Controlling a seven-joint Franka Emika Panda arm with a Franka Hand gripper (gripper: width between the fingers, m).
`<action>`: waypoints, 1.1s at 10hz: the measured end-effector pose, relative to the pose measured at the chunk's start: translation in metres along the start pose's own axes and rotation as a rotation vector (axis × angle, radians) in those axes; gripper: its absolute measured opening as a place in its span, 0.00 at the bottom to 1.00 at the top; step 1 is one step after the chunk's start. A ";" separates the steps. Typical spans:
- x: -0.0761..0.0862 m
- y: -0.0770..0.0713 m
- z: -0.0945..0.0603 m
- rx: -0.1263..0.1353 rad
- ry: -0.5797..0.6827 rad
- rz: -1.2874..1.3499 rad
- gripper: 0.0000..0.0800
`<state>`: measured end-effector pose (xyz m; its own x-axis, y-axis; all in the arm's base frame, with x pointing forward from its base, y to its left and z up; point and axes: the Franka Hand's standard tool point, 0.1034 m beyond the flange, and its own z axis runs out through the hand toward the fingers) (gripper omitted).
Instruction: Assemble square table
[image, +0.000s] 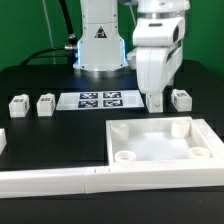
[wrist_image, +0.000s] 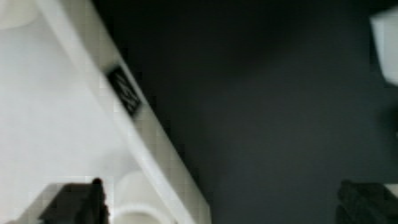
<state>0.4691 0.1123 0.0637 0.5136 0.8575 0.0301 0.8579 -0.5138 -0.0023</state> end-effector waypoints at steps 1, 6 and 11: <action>0.013 -0.009 -0.007 -0.010 0.006 0.076 0.81; 0.033 -0.025 -0.007 0.002 0.013 0.486 0.81; 0.029 -0.060 0.015 0.057 -0.045 0.941 0.81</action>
Offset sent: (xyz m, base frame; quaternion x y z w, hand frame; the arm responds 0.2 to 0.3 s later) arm 0.0077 0.0218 -0.0051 -0.0103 0.0068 0.1618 0.9867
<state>0.4326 0.1684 0.0502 0.9947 0.0917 -0.0471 0.0891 -0.9945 -0.0550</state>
